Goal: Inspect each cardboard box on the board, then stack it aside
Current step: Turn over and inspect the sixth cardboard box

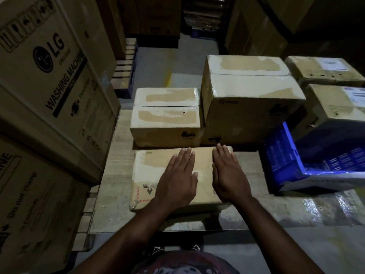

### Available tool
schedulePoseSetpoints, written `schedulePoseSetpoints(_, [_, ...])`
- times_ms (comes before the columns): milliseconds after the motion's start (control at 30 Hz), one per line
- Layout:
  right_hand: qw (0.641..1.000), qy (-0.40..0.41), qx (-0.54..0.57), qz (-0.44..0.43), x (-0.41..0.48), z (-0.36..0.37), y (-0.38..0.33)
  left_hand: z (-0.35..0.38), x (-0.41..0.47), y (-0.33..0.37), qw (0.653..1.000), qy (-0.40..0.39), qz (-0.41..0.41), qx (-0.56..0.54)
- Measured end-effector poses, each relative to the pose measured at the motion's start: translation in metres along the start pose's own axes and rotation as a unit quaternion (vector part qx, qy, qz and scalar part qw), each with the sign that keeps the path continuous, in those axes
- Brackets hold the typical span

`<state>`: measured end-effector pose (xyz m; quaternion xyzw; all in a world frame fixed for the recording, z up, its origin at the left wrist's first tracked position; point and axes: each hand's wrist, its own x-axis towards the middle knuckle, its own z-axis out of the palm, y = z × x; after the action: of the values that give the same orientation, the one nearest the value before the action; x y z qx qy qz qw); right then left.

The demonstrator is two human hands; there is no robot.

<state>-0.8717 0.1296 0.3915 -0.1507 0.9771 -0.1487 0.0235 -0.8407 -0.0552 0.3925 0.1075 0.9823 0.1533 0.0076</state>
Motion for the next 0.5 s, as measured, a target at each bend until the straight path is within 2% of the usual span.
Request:
schedulePoseSetpoints(167, [1.000,0.005,-0.010,-0.003,0.001,0.000,-0.001,0.003,0.002,-0.004,1.000,0.001,0.001,-0.010])
schedulePoseSetpoints(300, [0.998,0.026,0.055,0.018,0.000,-0.004,-0.003,0.000,-0.001,-0.006,0.999,0.017,0.002,-0.038])
schedulePoseSetpoints(400, [0.982,0.046,0.152,0.101,0.002,-0.008,-0.001,-0.003,-0.005,-0.016,0.997,0.034,-0.042,-0.048])
schedulePoseSetpoints(500, [0.945,0.056,0.251,0.201,0.002,-0.012,0.005,-0.014,-0.014,-0.044,0.989,0.064,-0.133,-0.034])
